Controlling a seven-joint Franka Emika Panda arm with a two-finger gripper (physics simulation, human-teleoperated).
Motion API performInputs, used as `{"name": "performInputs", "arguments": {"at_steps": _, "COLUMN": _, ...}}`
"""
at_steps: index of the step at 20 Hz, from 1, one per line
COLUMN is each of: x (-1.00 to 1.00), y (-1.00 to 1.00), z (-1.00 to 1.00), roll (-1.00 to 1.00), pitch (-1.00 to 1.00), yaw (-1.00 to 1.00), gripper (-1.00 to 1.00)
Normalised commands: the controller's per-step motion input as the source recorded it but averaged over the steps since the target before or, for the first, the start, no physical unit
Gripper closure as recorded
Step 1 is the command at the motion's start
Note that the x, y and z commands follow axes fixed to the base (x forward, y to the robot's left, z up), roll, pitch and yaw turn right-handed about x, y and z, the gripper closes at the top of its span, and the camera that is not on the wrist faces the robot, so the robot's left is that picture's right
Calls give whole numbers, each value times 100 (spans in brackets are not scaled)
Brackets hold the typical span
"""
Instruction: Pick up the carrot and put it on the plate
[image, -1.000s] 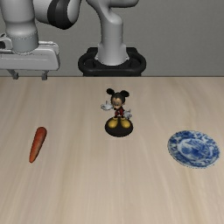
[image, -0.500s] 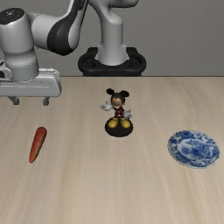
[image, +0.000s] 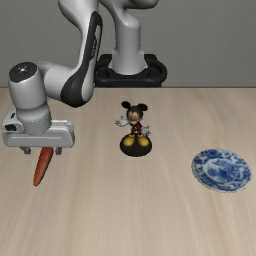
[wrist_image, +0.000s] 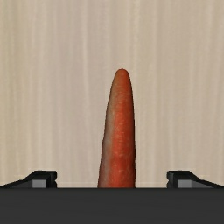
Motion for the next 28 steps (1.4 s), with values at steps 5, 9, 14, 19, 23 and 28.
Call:
{"name": "performInputs", "arguments": {"at_steps": 5, "x": 0, "y": 0, "z": -100, "roll": 0, "pitch": 0, "yaw": 0, "gripper": -100}}
{"name": "performInputs", "arguments": {"at_steps": 9, "x": 0, "y": 0, "z": 0, "roll": 0, "pitch": 0, "yaw": 0, "gripper": 100}}
{"name": "performInputs", "arguments": {"at_steps": 14, "x": 0, "y": 0, "z": 0, "roll": 0, "pitch": 0, "yaw": 0, "gripper": 100}}
{"name": "performInputs", "arguments": {"at_steps": 19, "x": 0, "y": 0, "z": 100, "roll": 0, "pitch": 0, "yaw": 0, "gripper": 100}}
{"name": "performInputs", "arguments": {"at_steps": 23, "x": 0, "y": 0, "z": 100, "roll": 0, "pitch": 0, "yaw": 0, "gripper": 100}}
{"name": "performInputs", "arguments": {"at_steps": 28, "x": 60, "y": 0, "z": 40, "roll": 0, "pitch": 0, "yaw": 0, "gripper": 100}}
